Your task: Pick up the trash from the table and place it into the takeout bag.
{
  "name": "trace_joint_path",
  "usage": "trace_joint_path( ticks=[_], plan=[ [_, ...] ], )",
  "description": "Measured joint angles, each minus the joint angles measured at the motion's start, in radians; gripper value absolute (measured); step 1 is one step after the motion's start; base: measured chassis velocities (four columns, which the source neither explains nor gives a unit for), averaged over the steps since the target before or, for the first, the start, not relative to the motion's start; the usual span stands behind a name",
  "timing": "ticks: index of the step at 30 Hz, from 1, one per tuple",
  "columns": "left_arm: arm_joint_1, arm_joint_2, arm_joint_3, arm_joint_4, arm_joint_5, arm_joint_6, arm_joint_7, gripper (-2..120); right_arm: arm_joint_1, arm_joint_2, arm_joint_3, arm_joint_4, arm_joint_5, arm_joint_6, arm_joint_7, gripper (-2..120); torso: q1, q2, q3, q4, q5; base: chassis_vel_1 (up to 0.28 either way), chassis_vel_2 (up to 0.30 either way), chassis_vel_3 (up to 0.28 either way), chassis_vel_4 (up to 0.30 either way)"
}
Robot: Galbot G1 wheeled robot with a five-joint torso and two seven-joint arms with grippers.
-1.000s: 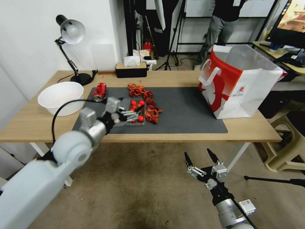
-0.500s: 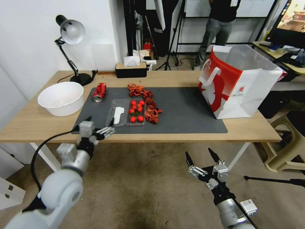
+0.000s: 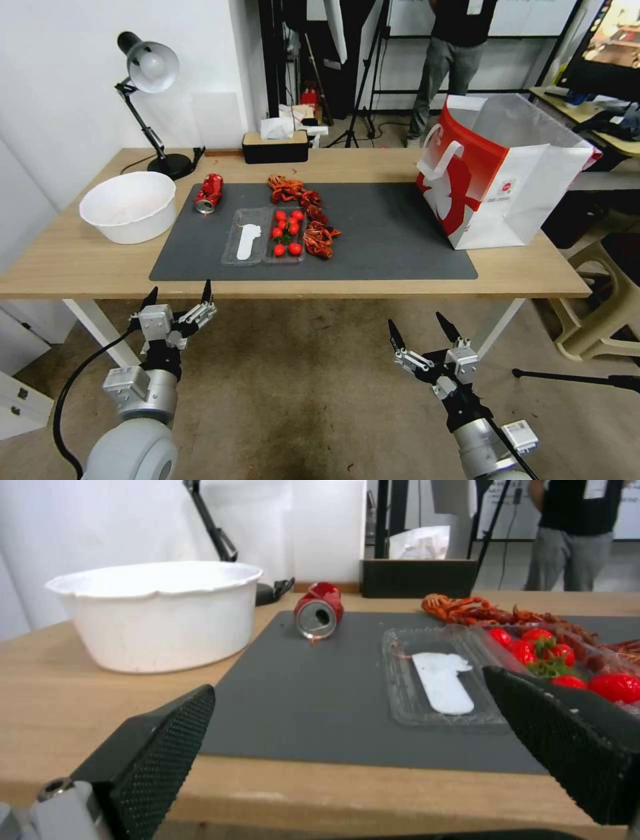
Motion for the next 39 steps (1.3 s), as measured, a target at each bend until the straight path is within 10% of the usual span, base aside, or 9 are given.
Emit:
trace_joint_path(
  ticks=[21, 39],
  plan=[
    [-0.551, 0.337, 0.144, 0.188, -0.373, 0.217, -0.002, 100, -0.005, -0.007, 0.013, -0.001, 0.004, 0.001, 0.001, 100, 0.0, 0.0, 0.0, 0.0, -0.0003, 0.0, 0.0, 0.0, 0.0],
    [-1.341, 0.318, 0.647, 0.79, -0.524, 0.353, 0.114, 100, -0.002, 0.001, 0.012, -0.013, -0.005, -0.009, 0.008, 100, 0.0, 0.0, 0.0, -0.0002, -0.0002, 0.0, 0.0, 0.0, 0.0]
  ],
)
